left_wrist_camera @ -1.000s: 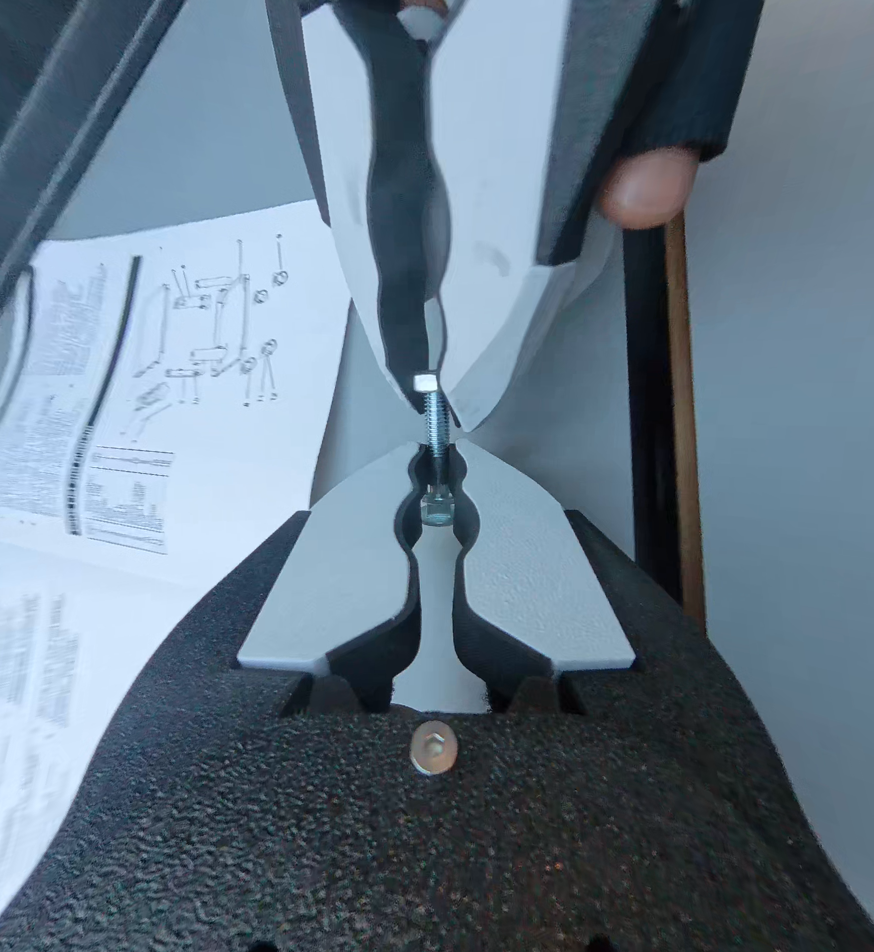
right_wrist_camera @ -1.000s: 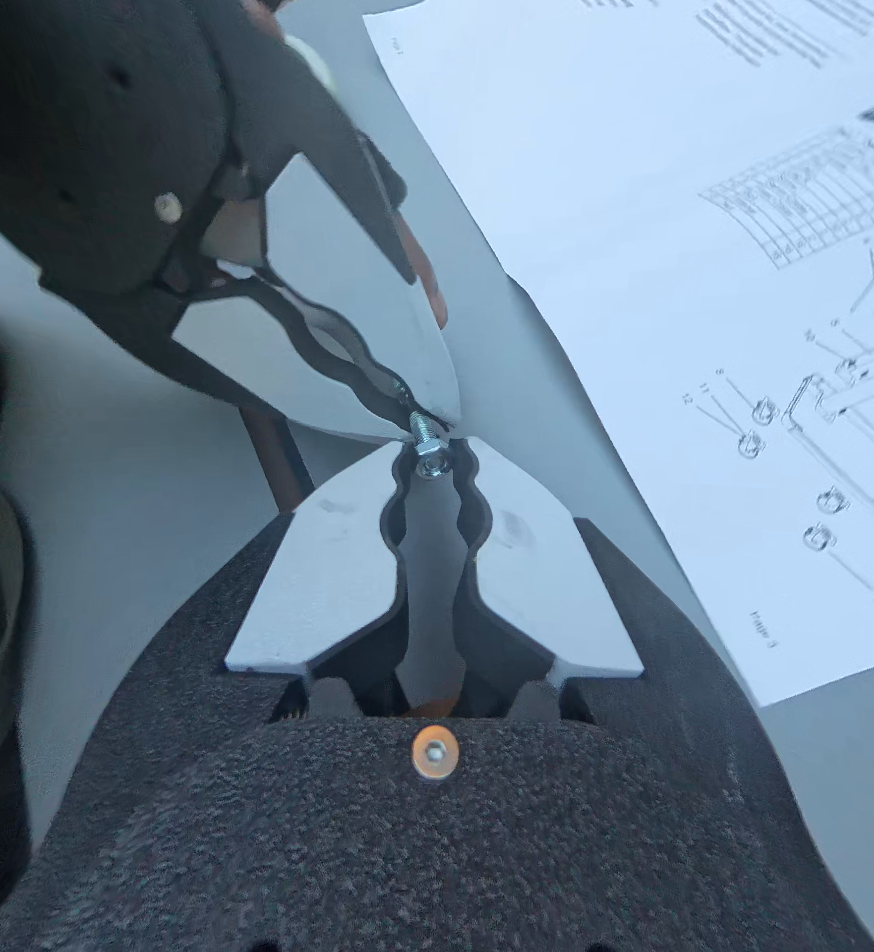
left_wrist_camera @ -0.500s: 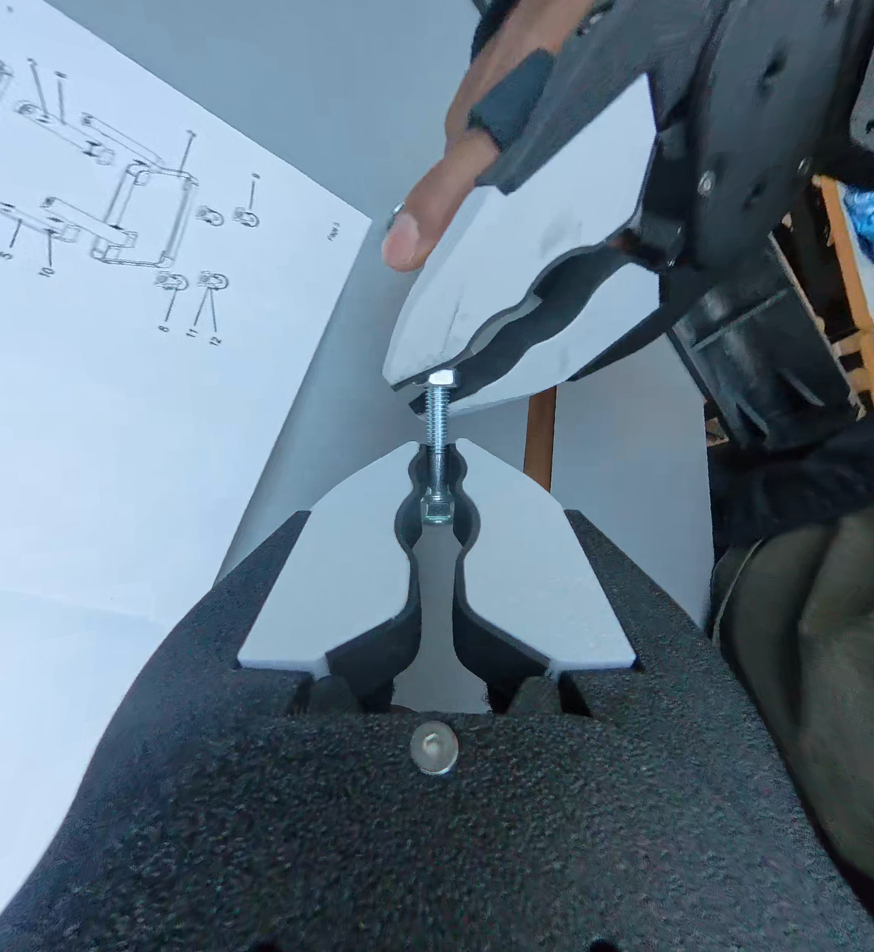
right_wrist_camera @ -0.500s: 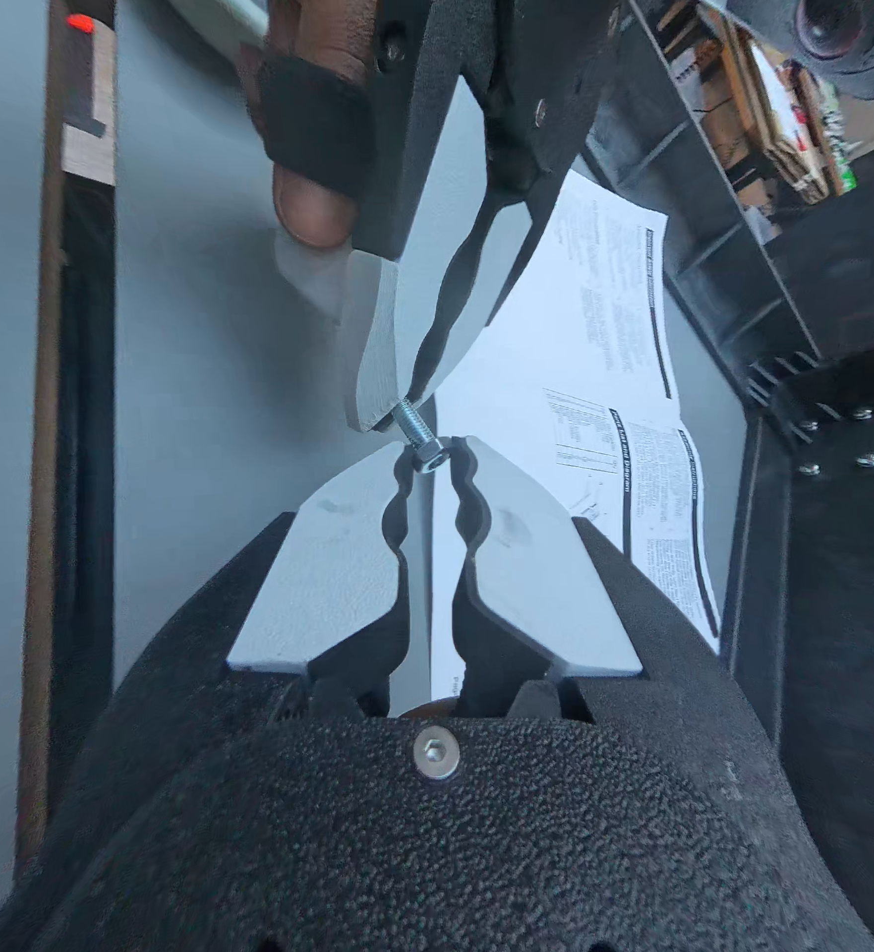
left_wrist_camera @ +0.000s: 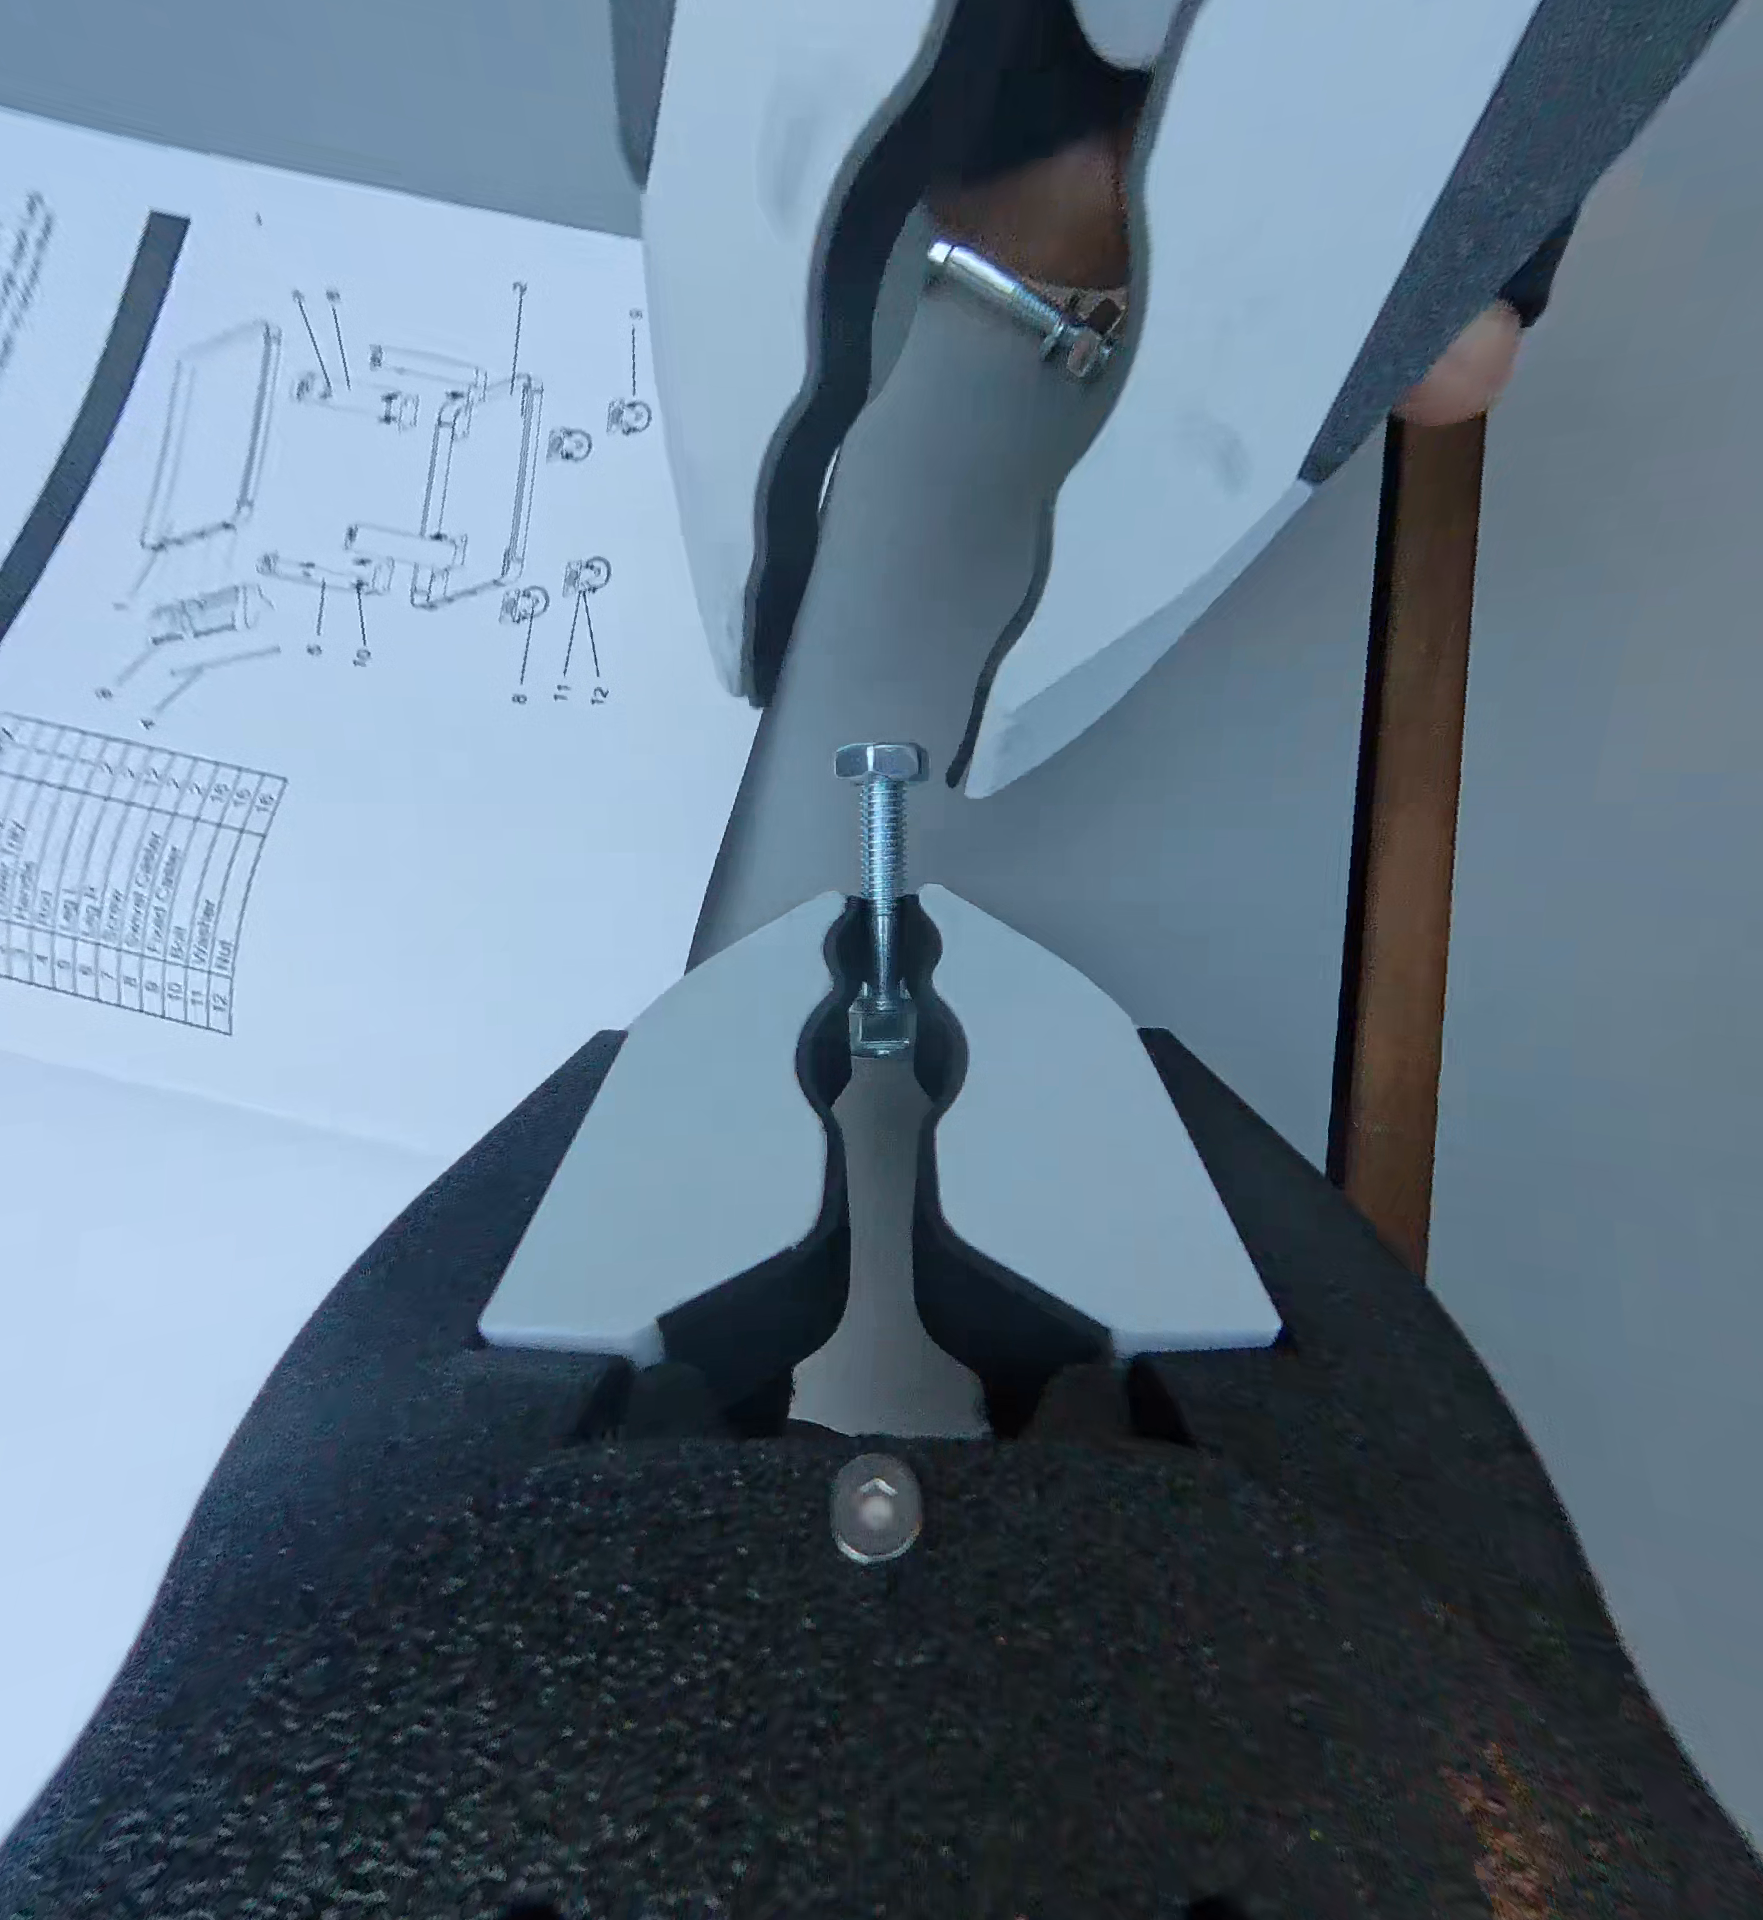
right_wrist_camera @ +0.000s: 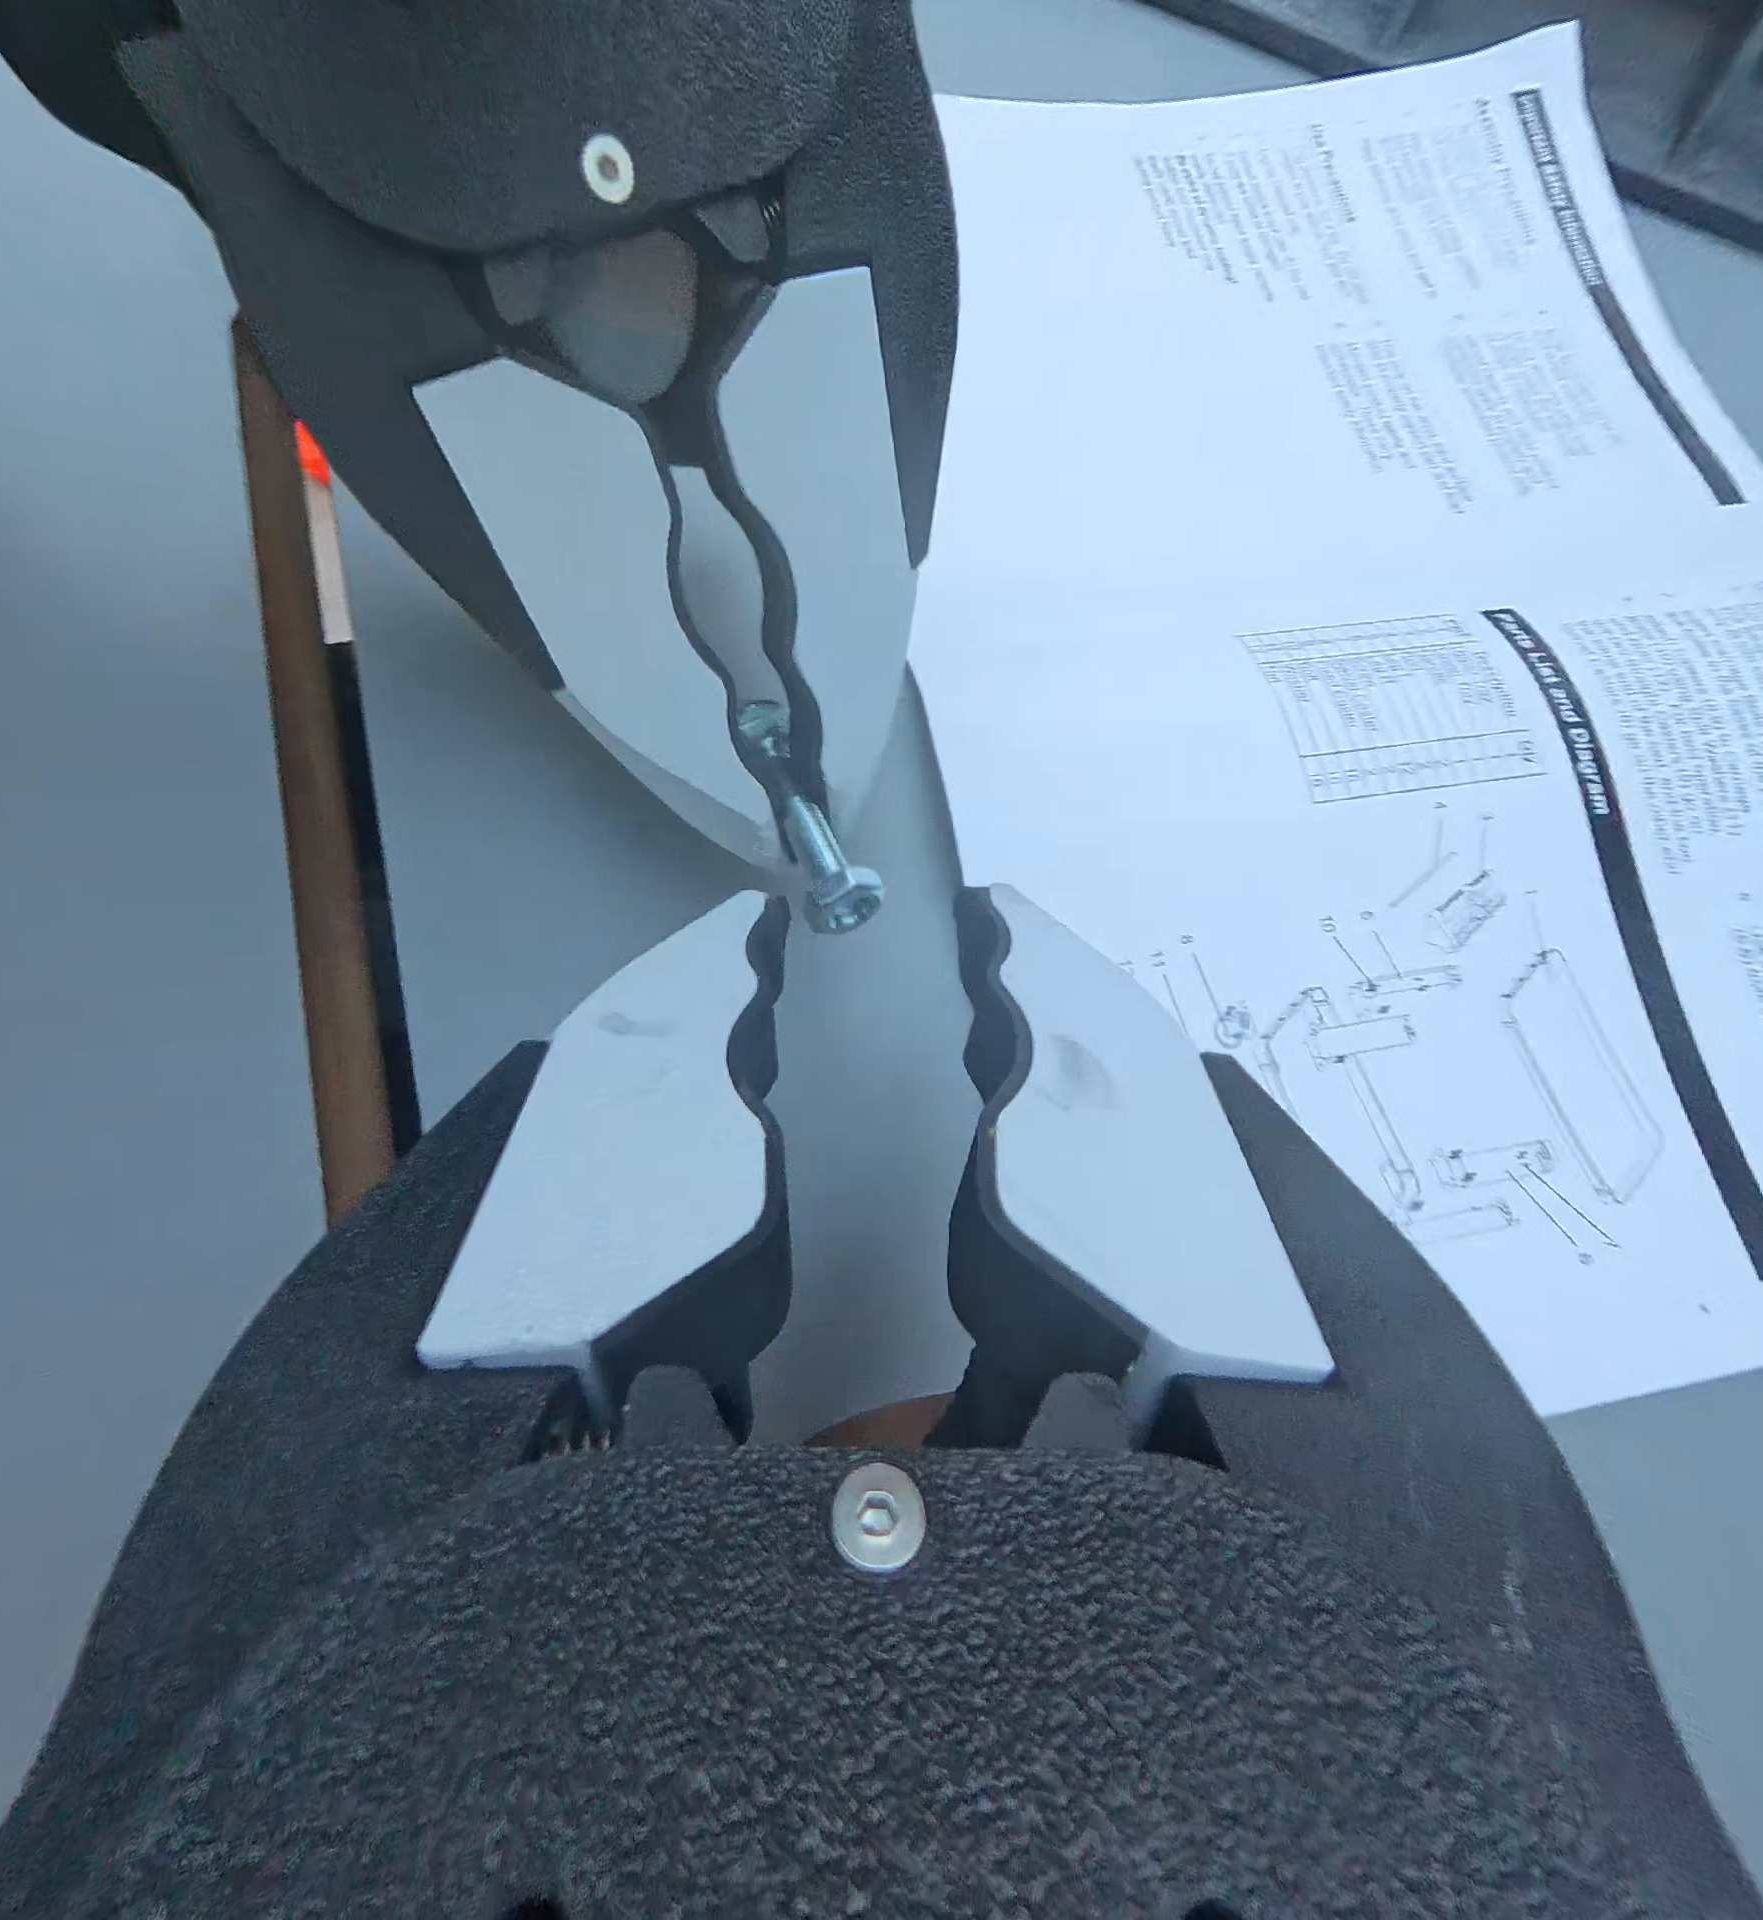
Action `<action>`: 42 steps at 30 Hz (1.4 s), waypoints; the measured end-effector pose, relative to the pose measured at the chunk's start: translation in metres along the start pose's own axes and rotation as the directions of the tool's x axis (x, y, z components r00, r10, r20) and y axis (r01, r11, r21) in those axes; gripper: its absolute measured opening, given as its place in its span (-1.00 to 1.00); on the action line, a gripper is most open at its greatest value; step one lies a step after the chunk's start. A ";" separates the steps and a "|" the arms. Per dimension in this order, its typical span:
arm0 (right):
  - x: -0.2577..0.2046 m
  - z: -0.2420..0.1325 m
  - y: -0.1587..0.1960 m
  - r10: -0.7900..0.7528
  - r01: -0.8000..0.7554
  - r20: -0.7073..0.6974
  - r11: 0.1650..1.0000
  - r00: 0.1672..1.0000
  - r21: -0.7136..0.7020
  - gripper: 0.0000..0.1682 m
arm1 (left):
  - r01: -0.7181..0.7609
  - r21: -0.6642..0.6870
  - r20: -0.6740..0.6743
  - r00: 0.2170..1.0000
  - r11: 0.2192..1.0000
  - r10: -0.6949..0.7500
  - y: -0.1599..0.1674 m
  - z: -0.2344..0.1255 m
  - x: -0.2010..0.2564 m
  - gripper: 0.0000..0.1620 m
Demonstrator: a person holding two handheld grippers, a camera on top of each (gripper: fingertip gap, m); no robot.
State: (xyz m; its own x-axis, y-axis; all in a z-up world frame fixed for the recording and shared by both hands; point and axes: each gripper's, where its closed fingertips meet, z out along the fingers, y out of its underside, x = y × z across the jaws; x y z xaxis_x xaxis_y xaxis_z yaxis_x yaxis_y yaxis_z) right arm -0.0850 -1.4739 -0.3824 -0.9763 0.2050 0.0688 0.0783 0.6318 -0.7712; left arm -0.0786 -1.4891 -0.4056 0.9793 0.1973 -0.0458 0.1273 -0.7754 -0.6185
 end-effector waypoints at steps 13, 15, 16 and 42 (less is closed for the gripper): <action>-0.009 0.002 -0.005 -0.301 0.301 -0.013 0.954 0.953 -0.009 -0.79 | 0.266 0.039 -0.319 0.917 0.963 -0.240 -0.008 -0.007 0.017 -0.91; -0.008 0.001 -0.006 -0.427 0.426 -0.053 0.904 0.903 -0.031 -0.79 | 0.367 -0.004 -0.414 0.846 0.930 -0.336 -0.010 -0.009 0.021 -0.91; -0.007 0.001 -0.006 -0.477 0.476 -0.074 0.879 0.876 -0.039 -0.79 | 0.398 -0.016 -0.445 0.818 0.917 -0.363 -0.011 -0.010 0.022 -0.92; -0.008 -0.012 -0.008 0.389 -0.397 0.127 0.917 0.912 0.035 -0.74 | -0.278 0.006 0.103 0.956 0.961 0.276 -0.025 -0.012 -0.001 -0.91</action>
State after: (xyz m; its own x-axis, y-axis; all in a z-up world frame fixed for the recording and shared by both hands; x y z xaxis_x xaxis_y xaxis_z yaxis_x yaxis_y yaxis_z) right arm -0.0757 -1.4708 -0.3692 -0.8858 0.3381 -0.3180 0.4519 0.4719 -0.7570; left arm -0.0811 -1.4771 -0.3801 0.9547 0.0365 -0.2955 -0.1509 -0.7962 -0.5859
